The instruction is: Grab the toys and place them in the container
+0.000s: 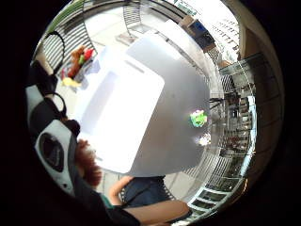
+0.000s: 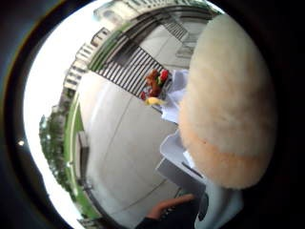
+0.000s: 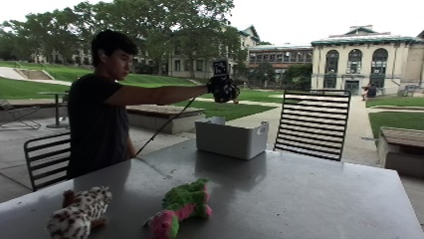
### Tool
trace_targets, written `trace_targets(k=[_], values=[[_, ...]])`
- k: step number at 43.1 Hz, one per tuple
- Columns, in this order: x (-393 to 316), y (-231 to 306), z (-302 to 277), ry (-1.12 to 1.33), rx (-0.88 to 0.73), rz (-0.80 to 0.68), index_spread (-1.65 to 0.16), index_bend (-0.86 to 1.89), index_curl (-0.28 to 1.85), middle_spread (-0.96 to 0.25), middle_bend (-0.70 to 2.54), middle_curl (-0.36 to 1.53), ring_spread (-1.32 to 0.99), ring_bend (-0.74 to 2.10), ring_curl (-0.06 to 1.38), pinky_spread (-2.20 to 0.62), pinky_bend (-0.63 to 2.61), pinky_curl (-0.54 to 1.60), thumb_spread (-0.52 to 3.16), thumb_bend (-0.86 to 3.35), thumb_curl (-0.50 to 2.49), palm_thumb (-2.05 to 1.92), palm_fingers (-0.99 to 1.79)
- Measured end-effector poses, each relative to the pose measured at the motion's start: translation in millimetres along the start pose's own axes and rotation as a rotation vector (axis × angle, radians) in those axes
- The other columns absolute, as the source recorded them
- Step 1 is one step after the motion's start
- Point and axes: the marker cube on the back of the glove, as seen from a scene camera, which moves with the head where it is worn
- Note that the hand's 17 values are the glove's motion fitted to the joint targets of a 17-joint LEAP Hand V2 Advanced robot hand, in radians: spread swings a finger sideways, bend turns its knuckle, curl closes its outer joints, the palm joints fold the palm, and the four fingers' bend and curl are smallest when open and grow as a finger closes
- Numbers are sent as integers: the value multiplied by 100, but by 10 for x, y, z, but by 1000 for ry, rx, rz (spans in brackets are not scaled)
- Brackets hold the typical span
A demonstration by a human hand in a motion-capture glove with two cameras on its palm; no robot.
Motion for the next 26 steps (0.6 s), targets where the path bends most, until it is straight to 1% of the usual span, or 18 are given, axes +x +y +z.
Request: trace_targets(k=[2, 6, 9, 10, 11, 12, 14, 17, 20, 23, 26], values=[[-23, 26, 27, -47, -11, 31, -38, 14, 19, -47, 53, 67, -40, 122, 47, -47, 86, 37, 72, 29, 96, 71, 107], [11, 34, 71, -22, -41, 48, -38, 11, 17, -48, 52, 69, -40, 121, 46, -46, 87, 38, 74, 27, 97, 68, 104], [63, 33, 78, -26, -57, 59, -38, -1, 12, -46, 44, 68, -40, 122, 48, -46, 98, 42, 79, 20, 94, 58, 86], [88, 37, 77, -23, -55, 50, -37, -24, 5, -36, 30, 64, -35, 119, 46, -42, 114, 47, 92, 2, 82, 29, 43], [114, 41, 74, -15, -50, 35, -36, -20, 7, -32, 27, 66, -32, 122, 50, -40, 122, 51, 95, -1, 79, 24, 32], [137, 47, 68, -11, -45, 19, -35, -17, 5, -30, 28, 66, -31, 124, 51, -39, 126, 52, 98, -3, 77, 21, 30], [159, 59, 30, -37, -36, 4, -34, -13, 2, -22, 22, 63, -26, 118, 48, -34, 136, 53, 98, -13, 70, 2, 8], [215, 95, -70, -100, -19, -6, -33, -5, 1, -13, 24, 62, -19, 113, 44, -27, 143, 53, 99, -13, 63, -9, 0], [396, 139, -146, -91, -5, -2, -32, 1, 1, -7, 26, 60, -15, 111, 40, -22, 145, 51, 100, -11, 57, -12, -3], [663, 204, -194, -60, 3, -23, -32, 7, 2, -4, 28, 60, -11, 107, 37, -16, 144, 49, 101, -10, 53, -12, -6], [919, 266, -232, -40, 2, -11, -32, 9, 4, -2, 29, 59, -8, 103, 36, -12, 143, 48, 102, -10, 48, -12, -8]])
